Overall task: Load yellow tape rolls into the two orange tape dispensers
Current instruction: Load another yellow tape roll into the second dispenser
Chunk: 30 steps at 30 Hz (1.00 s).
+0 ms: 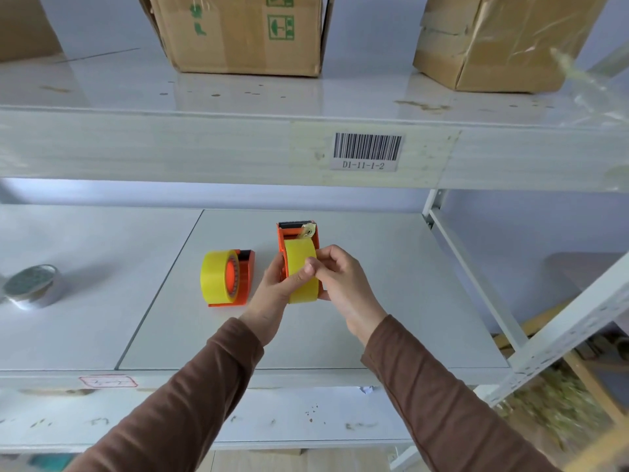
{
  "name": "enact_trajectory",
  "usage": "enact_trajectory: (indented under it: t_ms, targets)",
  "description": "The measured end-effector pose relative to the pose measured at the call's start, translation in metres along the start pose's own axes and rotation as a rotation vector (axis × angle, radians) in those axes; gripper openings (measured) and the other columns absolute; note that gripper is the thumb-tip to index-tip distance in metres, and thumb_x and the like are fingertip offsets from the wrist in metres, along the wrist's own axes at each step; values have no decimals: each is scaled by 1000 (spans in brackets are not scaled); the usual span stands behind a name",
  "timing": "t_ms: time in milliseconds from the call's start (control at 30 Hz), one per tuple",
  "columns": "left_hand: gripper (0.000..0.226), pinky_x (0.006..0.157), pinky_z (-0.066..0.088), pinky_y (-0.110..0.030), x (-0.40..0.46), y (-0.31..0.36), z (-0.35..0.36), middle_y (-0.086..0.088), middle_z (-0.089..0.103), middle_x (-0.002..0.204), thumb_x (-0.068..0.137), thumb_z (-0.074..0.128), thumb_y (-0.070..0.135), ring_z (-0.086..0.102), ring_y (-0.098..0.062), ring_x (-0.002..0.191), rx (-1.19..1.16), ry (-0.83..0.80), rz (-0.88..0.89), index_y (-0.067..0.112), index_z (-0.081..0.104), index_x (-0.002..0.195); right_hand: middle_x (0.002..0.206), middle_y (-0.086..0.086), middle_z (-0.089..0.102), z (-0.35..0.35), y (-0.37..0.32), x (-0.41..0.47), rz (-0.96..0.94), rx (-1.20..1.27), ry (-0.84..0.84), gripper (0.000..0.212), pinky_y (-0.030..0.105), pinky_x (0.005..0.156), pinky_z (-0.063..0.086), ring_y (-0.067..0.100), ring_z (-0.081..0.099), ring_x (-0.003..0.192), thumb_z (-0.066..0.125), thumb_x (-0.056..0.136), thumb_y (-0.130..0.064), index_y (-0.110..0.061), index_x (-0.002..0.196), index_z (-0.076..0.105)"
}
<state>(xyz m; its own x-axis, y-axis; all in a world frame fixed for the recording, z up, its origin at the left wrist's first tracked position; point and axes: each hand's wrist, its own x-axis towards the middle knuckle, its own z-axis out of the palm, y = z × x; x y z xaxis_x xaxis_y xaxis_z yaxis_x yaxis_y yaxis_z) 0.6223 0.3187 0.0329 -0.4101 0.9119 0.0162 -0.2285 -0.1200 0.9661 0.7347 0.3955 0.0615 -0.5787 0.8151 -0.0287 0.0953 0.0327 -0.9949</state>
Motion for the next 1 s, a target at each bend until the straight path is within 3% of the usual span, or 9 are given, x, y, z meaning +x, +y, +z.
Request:
enact_trajectory:
  t_ms: [100, 200, 300, 400, 533, 633, 767, 900, 1000]
  targets:
    - [42, 92, 62, -40, -1, -1, -1, -6, 77, 122, 90, 76, 24, 74, -24, 113, 19, 7, 21, 25, 65, 130, 102, 6, 73, -10, -4, 2, 15, -8, 7, 29, 46, 81, 63, 25, 70, 95, 59, 95, -43, -16, 100, 67]
    - [52, 87, 61, -35, -2, -4, -3, -19, 60, 141, 80, 83, 37, 68, -32, 120, 55, 66, -1, 33, 67, 129, 108, -9, 62, -24, -10, 17, -223, -223, 134, 37, 36, 83, 58, 13, 63, 96, 66, 88, -50, -24, 114, 62]
    - [58, 91, 61, -40, -4, -8, -2, -19, 49, 144, 68, 86, 47, 61, -36, 127, 151, 38, 7, 35, 69, 122, 109, -11, 62, -28, -18, 33, -350, -398, 47, 31, 23, 85, 47, 8, 60, 100, 73, 85, -40, -26, 113, 68]
    - [63, 104, 56, -50, -8, -8, 2, -9, 46, 142, 65, 85, 48, 57, -30, 130, 188, 27, 32, 36, 68, 125, 91, -9, 70, -28, -21, 38, -432, -469, 138, 12, 23, 73, 44, 6, 63, 86, 72, 86, -31, -19, 87, 74]
    - [63, 104, 56, -50, -11, -4, 6, -5, 43, 142, 65, 86, 48, 56, -27, 129, 196, 67, 56, 35, 67, 123, 70, -9, 71, -30, -18, 38, -377, -411, 264, 22, 26, 65, 47, 8, 61, 66, 75, 82, -36, -17, 74, 68]
    - [61, 103, 58, -47, -14, -4, 6, -2, 42, 142, 65, 85, 47, 54, -23, 130, 217, 80, 82, 37, 67, 122, 58, -5, 65, -31, -17, 35, -179, -132, 122, 22, 34, 64, 55, 14, 58, 54, 72, 89, -27, -9, 77, 66]
    - [60, 102, 58, -45, -15, -5, 1, -3, 44, 141, 64, 85, 50, 56, -25, 129, 203, 78, 75, 41, 68, 121, 70, 2, 68, -37, -19, 34, -75, 64, -51, 6, 31, 71, 62, 12, 65, 64, 65, 94, -9, -6, 90, 69]
    - [71, 101, 58, -40, -20, -8, 8, -1, 41, 142, 62, 86, 45, 54, -23, 131, 217, 48, 105, 27, 65, 128, 68, 5, 65, -42, -14, 40, -67, 1, 181, 9, 30, 59, 58, 16, 62, 63, 63, 92, -10, -5, 86, 69]
    - [62, 105, 56, -42, -24, -8, 13, 3, 42, 146, 63, 84, 47, 51, -17, 134, 214, 32, 80, 29, 72, 120, 73, -2, 69, -44, -12, 43, -277, -182, 275, 10, 32, 63, 57, 13, 65, 68, 66, 88, -17, -10, 81, 69]
